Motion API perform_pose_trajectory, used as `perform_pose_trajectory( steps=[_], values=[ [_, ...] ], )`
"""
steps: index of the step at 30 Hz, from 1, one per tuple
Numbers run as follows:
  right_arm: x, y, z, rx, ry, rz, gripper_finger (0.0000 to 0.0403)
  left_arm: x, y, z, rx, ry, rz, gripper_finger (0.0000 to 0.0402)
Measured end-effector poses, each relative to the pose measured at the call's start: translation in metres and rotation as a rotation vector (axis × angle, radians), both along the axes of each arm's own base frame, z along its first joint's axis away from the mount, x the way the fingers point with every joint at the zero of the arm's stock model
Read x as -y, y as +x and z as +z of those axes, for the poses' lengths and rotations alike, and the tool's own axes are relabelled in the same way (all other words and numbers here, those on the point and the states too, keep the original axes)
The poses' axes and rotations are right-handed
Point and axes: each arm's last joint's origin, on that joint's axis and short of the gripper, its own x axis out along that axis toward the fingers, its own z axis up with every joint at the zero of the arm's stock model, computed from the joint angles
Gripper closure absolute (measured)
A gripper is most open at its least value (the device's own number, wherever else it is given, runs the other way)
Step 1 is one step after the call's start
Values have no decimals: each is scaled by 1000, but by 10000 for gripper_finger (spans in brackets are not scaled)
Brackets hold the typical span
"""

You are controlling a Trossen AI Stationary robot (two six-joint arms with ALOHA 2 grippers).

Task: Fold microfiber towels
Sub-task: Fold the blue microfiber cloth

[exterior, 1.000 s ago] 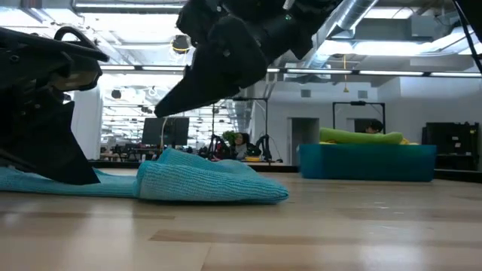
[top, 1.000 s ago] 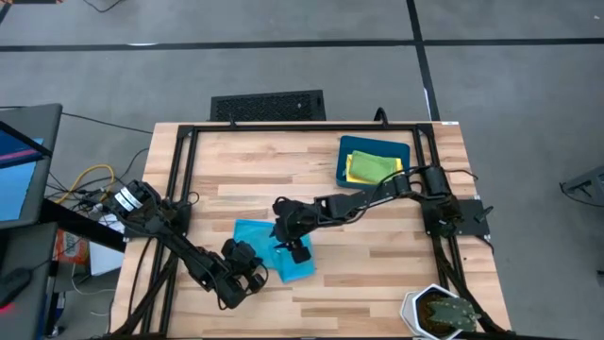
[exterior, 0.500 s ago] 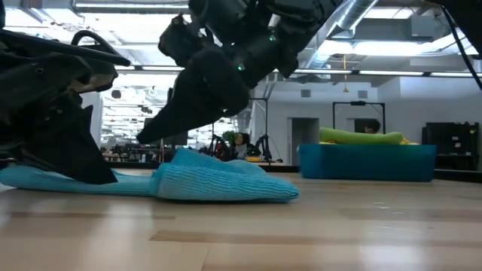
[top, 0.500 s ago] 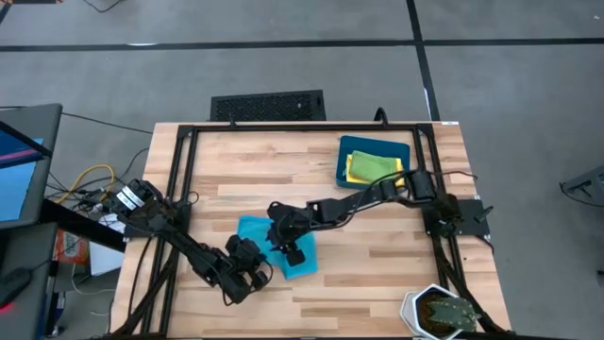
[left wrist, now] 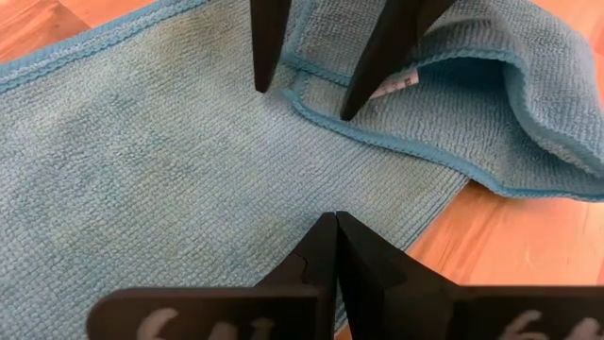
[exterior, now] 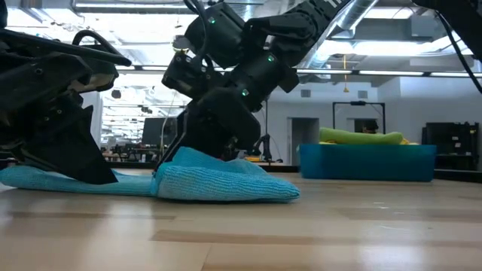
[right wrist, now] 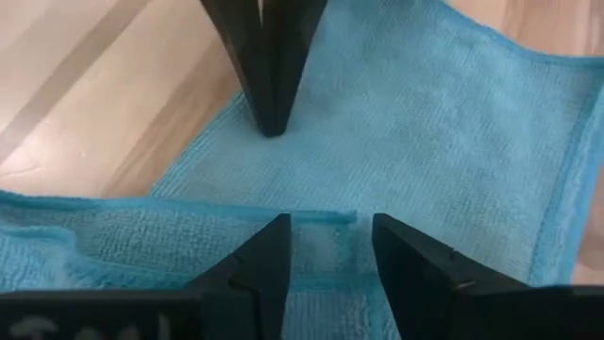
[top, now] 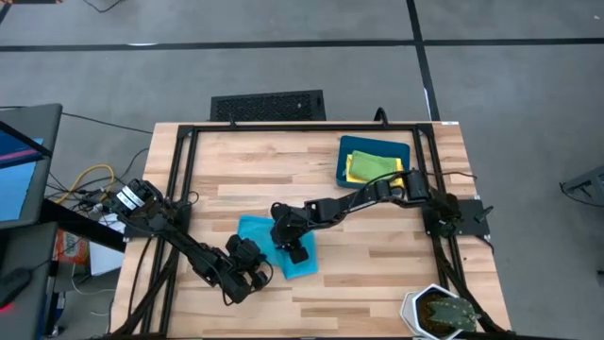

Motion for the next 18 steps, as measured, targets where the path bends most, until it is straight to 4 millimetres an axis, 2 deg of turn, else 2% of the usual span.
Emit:
perform_pose_trajectory(
  steps=[5,14,18],
  values=[
    [1,0,-1,-9,-2,-3,262,0,0,0,0,1,-1,402],
    [3,-1,-1,-14,-4,-8,388,0,0,0,3,-5,5,402],
    [5,-2,2,-28,2,-21,387,0,0,0,2,-5,5,402]
  ],
)
